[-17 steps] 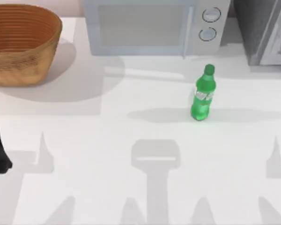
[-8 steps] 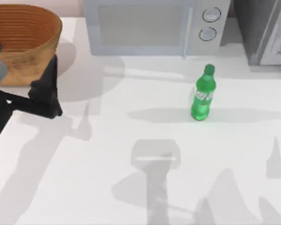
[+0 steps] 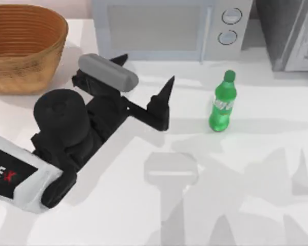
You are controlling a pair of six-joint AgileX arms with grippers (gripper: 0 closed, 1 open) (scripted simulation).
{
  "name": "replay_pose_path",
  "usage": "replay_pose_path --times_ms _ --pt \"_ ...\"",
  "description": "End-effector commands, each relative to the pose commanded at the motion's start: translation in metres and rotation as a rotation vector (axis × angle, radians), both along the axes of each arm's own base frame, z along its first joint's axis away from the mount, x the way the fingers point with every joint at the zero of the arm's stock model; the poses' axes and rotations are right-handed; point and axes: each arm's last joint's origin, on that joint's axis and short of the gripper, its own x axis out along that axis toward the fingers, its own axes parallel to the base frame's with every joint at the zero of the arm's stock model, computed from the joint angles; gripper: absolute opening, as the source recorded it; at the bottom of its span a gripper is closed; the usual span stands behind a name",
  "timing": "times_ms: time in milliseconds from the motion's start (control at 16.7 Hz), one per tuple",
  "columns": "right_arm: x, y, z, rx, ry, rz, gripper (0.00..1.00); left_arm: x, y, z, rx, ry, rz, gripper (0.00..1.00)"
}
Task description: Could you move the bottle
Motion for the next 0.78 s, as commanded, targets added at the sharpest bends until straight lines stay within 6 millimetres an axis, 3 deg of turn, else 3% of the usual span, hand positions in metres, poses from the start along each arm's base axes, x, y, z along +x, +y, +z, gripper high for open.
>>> replay_pose_path --times_ms 180,420,540,780 --pt "0.000 0.000 0.000 0.000 0.000 0.000 1.00 0.003 -0.036 -0.050 0.012 0.011 -0.085 1.00" --pt "0.000 0.000 0.000 0.000 0.000 0.000 1.00 -0.005 -0.062 -0.097 0.016 0.010 -0.160 1.00" --pt "0.000 0.000 0.000 0.000 0.000 0.000 1.00 -0.008 -0.067 -0.108 0.016 0.007 -0.178 1.00" --pt "0.000 0.000 0.000 0.000 0.000 0.000 1.00 -0.009 -0.068 -0.110 0.016 0.007 -0.181 1.00"
